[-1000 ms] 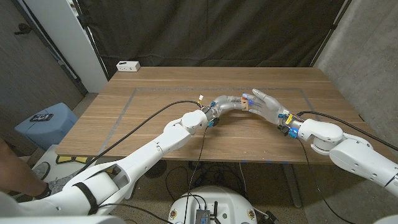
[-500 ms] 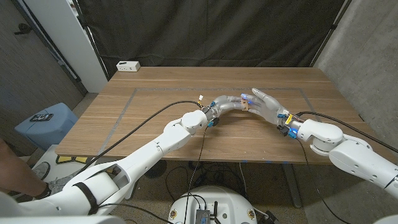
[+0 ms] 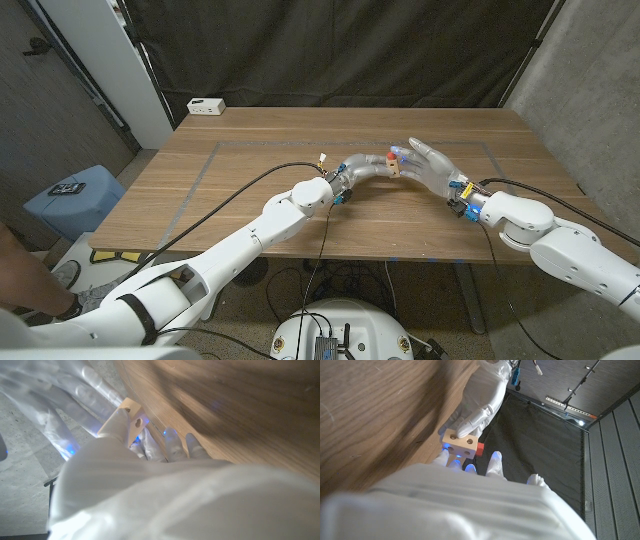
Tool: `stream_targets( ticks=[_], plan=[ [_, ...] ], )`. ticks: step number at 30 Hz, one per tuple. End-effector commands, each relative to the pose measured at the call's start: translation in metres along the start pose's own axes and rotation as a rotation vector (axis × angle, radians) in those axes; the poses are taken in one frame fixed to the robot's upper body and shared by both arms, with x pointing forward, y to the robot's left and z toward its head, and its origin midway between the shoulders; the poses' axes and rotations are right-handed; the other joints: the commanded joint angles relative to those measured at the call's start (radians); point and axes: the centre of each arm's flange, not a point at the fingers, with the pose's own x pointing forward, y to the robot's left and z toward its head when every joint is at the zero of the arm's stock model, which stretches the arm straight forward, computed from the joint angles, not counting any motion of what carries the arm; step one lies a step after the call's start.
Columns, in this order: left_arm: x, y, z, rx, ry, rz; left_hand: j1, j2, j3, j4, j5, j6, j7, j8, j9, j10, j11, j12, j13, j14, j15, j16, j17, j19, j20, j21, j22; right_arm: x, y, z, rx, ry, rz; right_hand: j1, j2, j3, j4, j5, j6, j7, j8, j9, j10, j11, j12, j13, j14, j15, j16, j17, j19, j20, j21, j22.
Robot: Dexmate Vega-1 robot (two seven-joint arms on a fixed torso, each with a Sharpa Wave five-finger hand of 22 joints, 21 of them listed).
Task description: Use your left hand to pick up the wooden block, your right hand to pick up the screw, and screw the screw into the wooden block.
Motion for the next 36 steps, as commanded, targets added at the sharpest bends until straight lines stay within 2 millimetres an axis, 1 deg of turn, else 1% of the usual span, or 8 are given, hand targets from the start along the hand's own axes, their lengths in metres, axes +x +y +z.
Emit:
stream_targets(
  ticks=[1, 8, 11, 20, 23, 33, 36],
  plan=[
    [-0.001, -0.001, 0.000, 0.004, 0.001, -0.001, 0.009, 0.010, 0.000, 0.003, 0.006, -0.002, -0.002, -0.001, 0.004, 0.000, 0.000, 0.010, 0.003, 0.003, -0.047, 0.007, 0.001, 0.005, 0.000, 0.005, 0.002, -0.001, -0.007, -0.003, 0.001, 0.000, -0.030, -0.004, 0.004, 0.006, 0.002, 0.005, -0.016, -0.008, -0.006, 0.002, -0.176, 0.004, 0.003, 0.001, -0.178, 0.005, 0.004, 0.003, 0.006, 0.008, 0.004, 0.003],
    [-0.001, -0.001, 0.001, 0.009, -0.001, 0.000, 0.012, 0.008, -0.001, 0.000, 0.006, 0.008, 0.002, 0.002, 0.004, 0.007, 0.000, 0.013, 0.003, 0.005, -0.047, 0.008, 0.001, 0.005, -0.001, 0.004, 0.002, 0.000, -0.011, -0.005, -0.007, 0.005, -0.033, -0.001, 0.003, 0.007, 0.000, 0.005, -0.045, -0.020, -0.014, 0.002, -0.178, 0.008, 0.002, 0.001, -0.179, 0.006, 0.003, 0.003, 0.005, 0.009, 0.003, 0.003],
    [-0.001, 0.000, 0.002, 0.013, -0.003, 0.001, 0.014, 0.007, -0.001, -0.001, 0.006, 0.014, 0.006, 0.004, 0.004, 0.010, 0.001, 0.014, 0.002, 0.006, -0.047, 0.008, 0.000, 0.005, -0.001, 0.005, 0.002, 0.000, -0.012, -0.007, -0.003, 0.012, -0.041, 0.000, 0.003, 0.007, -0.001, 0.005, -0.052, -0.021, -0.016, 0.002, -0.179, 0.009, 0.002, 0.001, -0.179, 0.006, 0.002, 0.002, 0.005, 0.009, 0.003, 0.003],
    [-0.001, 0.000, 0.003, 0.020, -0.006, -0.002, 0.019, 0.005, -0.001, -0.004, 0.005, 0.017, 0.007, 0.004, 0.004, 0.014, 0.001, 0.014, 0.001, 0.007, -0.048, 0.009, 0.000, 0.006, -0.002, 0.005, 0.002, 0.000, -0.017, -0.010, -0.013, 0.028, -0.049, 0.002, 0.001, 0.008, -0.004, 0.005, -0.083, -0.027, -0.019, 0.002, -0.187, 0.009, -0.001, 0.001, -0.180, 0.007, 0.001, 0.002, 0.001, 0.011, 0.001, 0.003],
    [-0.001, 0.000, 0.003, 0.020, -0.005, -0.003, 0.022, 0.004, -0.002, -0.004, 0.005, 0.027, 0.013, 0.007, 0.003, 0.020, 0.002, 0.016, 0.001, 0.010, -0.048, 0.010, 0.000, 0.006, -0.002, 0.005, 0.002, 0.001, -0.017, -0.010, -0.024, 0.033, -0.048, 0.003, 0.000, 0.008, -0.005, 0.004, -0.098, -0.029, -0.021, 0.002, -0.189, 0.007, -0.002, 0.001, -0.182, 0.007, 0.000, 0.002, 0.000, 0.012, 0.001, 0.003],
    [-0.002, -0.001, 0.004, 0.034, -0.007, -0.003, 0.023, 0.004, -0.003, -0.002, 0.003, 0.019, 0.007, 0.003, 0.003, 0.018, 0.003, 0.014, 0.001, 0.007, -0.046, 0.010, 0.000, 0.006, -0.002, 0.005, 0.002, 0.003, -0.019, -0.009, -0.048, 0.057, -0.051, 0.003, -0.006, 0.006, -0.007, 0.003, -0.111, -0.026, -0.015, 0.001, -0.194, 0.006, -0.002, 0.001, -0.186, 0.009, -0.001, 0.002, -0.020, 0.016, -0.005, 0.003],
    [-0.002, -0.001, 0.004, 0.038, -0.008, -0.003, 0.023, 0.005, -0.003, -0.002, 0.002, 0.024, 0.012, 0.004, 0.003, 0.018, 0.002, 0.014, 0.001, 0.008, -0.047, 0.011, 0.001, 0.006, -0.001, 0.005, 0.002, 0.004, -0.020, -0.009, -0.057, 0.062, -0.050, 0.001, -0.009, 0.004, -0.007, 0.002, -0.120, -0.017, -0.016, 0.001, -0.196, 0.007, -0.002, 0.001, -0.190, 0.010, -0.002, 0.002, -0.028, 0.020, -0.007, 0.003]
  ],
)
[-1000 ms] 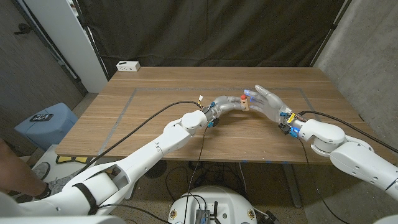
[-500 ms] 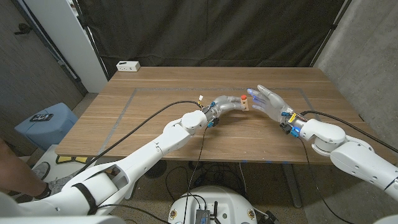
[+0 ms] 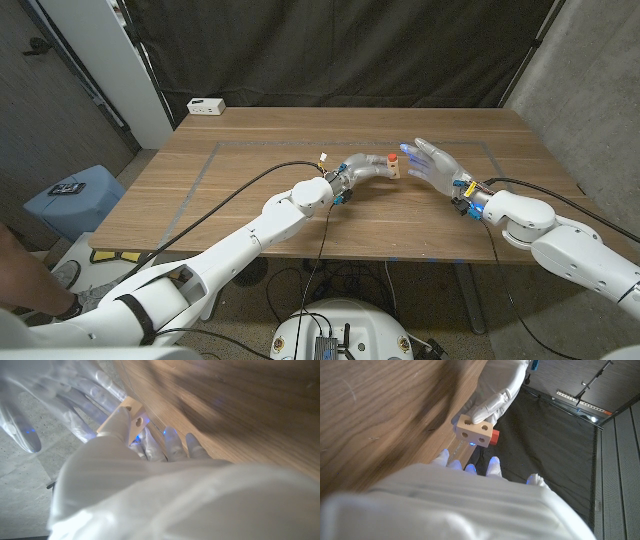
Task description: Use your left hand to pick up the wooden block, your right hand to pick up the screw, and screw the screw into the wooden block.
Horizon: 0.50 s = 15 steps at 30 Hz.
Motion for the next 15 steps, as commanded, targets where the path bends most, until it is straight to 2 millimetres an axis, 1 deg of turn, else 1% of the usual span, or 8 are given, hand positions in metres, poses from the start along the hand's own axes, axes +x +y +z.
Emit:
stream_targets(
  ticks=[1, 4, 12, 15],
  plan=[
    [0.0000, 0.0001, 0.0012, 0.019, -0.004, 0.000, 0.004, 0.007, 0.000, 0.002, 0.003, 0.005, 0.001, 0.005, 0.004, 0.009, -0.003, 0.014, 0.003, 0.003, -0.041, 0.004, 0.003, 0.005, -0.002, 0.004, 0.002, 0.0024, -0.0025, 0.0008, -0.028, 0.024, -0.002, 0.001, -0.010, 0.000, -0.003, 0.002, -0.018, 0.007, 0.003, 0.003, -0.197, 0.006, -0.003, 0.003, -0.191, 0.010, -0.003, 0.002, -0.016, 0.004, -0.003, 0.003],
    [0.0000, 0.0002, 0.0016, 0.023, -0.005, 0.000, 0.005, 0.006, -0.001, 0.001, 0.003, 0.003, -0.002, 0.003, 0.004, 0.011, -0.003, 0.014, 0.002, 0.004, -0.043, 0.004, 0.003, 0.006, -0.002, 0.005, 0.002, 0.0028, -0.0026, 0.0006, -0.029, 0.031, -0.001, 0.000, -0.012, -0.001, -0.003, 0.001, -0.017, 0.011, 0.005, 0.003, -0.200, 0.007, -0.003, 0.003, -0.193, 0.010, -0.003, 0.002, -0.019, 0.004, -0.003, 0.003],
    [0.0000, 0.0003, 0.0023, 0.035, -0.006, -0.001, 0.009, 0.006, -0.001, 0.000, 0.002, 0.008, -0.001, 0.005, 0.004, 0.013, -0.003, 0.014, 0.002, 0.006, -0.041, 0.005, 0.003, 0.007, -0.002, 0.005, 0.002, 0.0036, -0.0023, 0.0000, -0.038, 0.051, -0.001, -0.003, -0.014, -0.003, -0.002, 0.000, -0.016, 0.012, 0.008, 0.003, -0.203, 0.008, -0.004, 0.003, -0.197, 0.011, -0.004, 0.003, -0.027, 0.007, -0.004, 0.003],
    [0.0000, 0.0001, 0.0032, 0.045, -0.006, -0.002, 0.011, 0.005, -0.001, 0.000, 0.001, 0.015, 0.004, 0.007, 0.004, 0.017, -0.003, 0.016, 0.002, 0.007, -0.042, 0.005, 0.002, 0.006, -0.003, 0.005, 0.002, 0.0037, -0.0021, 0.0002, -0.042, 0.057, 0.001, -0.004, -0.014, -0.004, -0.002, 0.000, -0.018, 0.013, 0.008, 0.003, -0.204, 0.008, -0.004, 0.003, -0.198, 0.010, -0.004, 0.003, -0.029, 0.006, -0.004, 0.003]
  ],
)
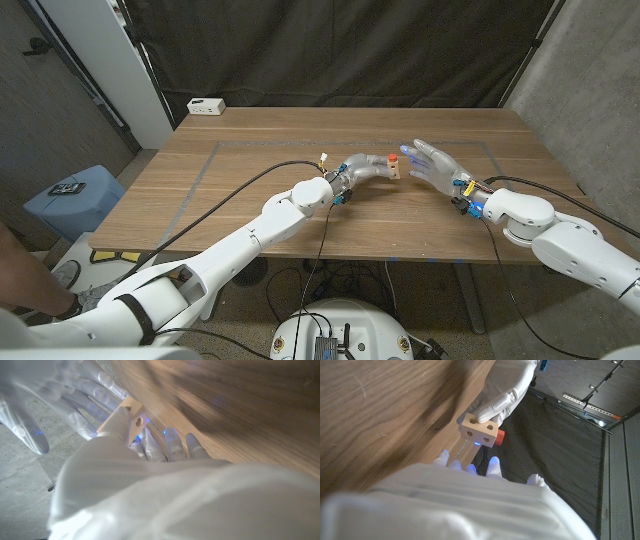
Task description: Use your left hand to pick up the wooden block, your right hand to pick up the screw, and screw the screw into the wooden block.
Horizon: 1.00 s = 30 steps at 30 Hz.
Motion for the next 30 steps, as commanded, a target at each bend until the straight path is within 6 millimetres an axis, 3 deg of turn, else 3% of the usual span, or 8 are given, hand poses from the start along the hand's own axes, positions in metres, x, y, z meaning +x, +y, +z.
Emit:
stream_targets(
  ticks=[1, 18, 30],
  plan=[
    [0.0002, 0.0003, 0.0031, 0.031, -0.006, 0.000, 0.011, 0.005, 0.001, 0.002, 0.003, 0.015, 0.004, 0.007, 0.004, 0.011, 0.002, 0.015, 0.005, 0.008, -0.042, 0.005, 0.002, 0.006, -0.003, 0.005, 0.002, 0.0012, 0.0001, 0.0005, -0.022, 0.024, 0.005, 0.002, -0.009, -0.004, -0.002, 0.000, -0.005, 0.000, 0.008, 0.003, -0.204, 0.008, -0.004, 0.003, -0.195, 0.006, -0.004, 0.003, -0.008, 0.007, -0.004, 0.003],
    [0.0013, 0.0017, 0.0030, 0.038, -0.003, 0.002, 0.018, -0.002, 0.006, 0.001, -0.003, 0.040, 0.018, 0.013, 0.004, 0.032, 0.010, 0.023, 0.007, 0.022, -0.040, 0.004, -0.001, 0.009, -0.006, 0.005, 0.002, 0.0054, 0.0014, 0.0002, -0.012, 0.028, 0.018, -0.002, -0.010, -0.005, 0.000, -0.002, -0.009, 0.001, 0.010, 0.003, -0.216, 0.007, -0.006, 0.002, -0.197, 0.011, -0.004, 0.002, -0.012, 0.010, -0.001, 0.003],
    [0.0035, 0.0026, 0.0023, 0.033, 0.000, 0.001, 0.019, -0.003, 0.010, 0.002, -0.006, 0.039, 0.017, 0.011, 0.003, 0.032, 0.010, 0.024, 0.008, 0.023, -0.041, 0.001, -0.002, 0.010, -0.005, 0.006, 0.002, 0.0050, 0.0045, 0.0022, -0.012, 0.020, 0.026, -0.005, -0.007, -0.005, 0.001, -0.004, 0.036, -0.013, 0.026, 0.002, -0.214, 0.002, -0.003, 0.002, -0.200, 0.011, -0.003, 0.002, -0.016, 0.010, 0.001, 0.003]
  ],
)
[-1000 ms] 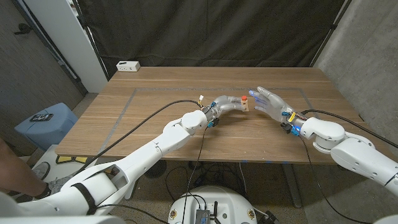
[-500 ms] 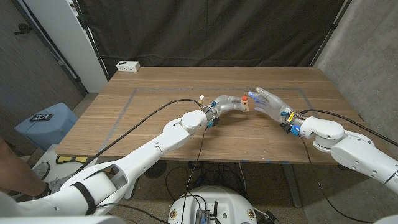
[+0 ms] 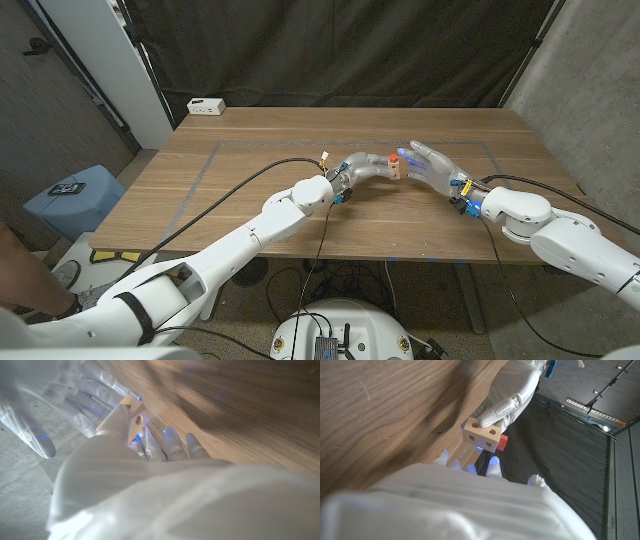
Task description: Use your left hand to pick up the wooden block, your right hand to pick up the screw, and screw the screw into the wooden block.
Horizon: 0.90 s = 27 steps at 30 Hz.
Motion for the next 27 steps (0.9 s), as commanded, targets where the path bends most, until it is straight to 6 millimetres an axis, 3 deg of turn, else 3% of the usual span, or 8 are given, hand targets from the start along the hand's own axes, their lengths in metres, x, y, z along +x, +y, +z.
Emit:
stream_targets(
  ticks=[1, 27],
  plan=[
    [0.0022, 0.0013, -0.0010, -0.004, 0.005, -0.001, 0.007, 0.009, 0.010, 0.001, -0.002, 0.010, -0.001, 0.004, 0.003, 0.011, -0.003, 0.024, 0.003, 0.011, -0.044, 0.000, 0.003, 0.004, 0.000, 0.005, 0.002, 0.0003, 0.0028, 0.0021, 0.003, -0.005, 0.007, -0.001, -0.003, -0.005, 0.001, 0.000, 0.018, -0.001, 0.007, 0.002, -0.213, 0.001, 0.002, 0.002, -0.206, 0.005, -0.004, 0.002, -0.007, 0.002, 0.001, 0.003],
    [0.0059, 0.0029, -0.0039, -0.014, 0.014, -0.004, 0.017, 0.004, 0.026, -0.001, -0.011, 0.038, 0.014, 0.008, 0.002, 0.030, 0.009, 0.034, 0.005, 0.022, -0.039, -0.008, 0.002, 0.008, -0.002, 0.006, 0.001, 0.0046, 0.0070, 0.0016, 0.012, -0.004, 0.023, -0.001, 0.000, -0.003, 0.000, -0.002, 0.064, 0.011, 0.013, 0.002, -0.209, -0.006, 0.004, 0.001, -0.209, 0.005, -0.004, 0.000, -0.011, 0.005, 0.003, 0.003]
  ],
)
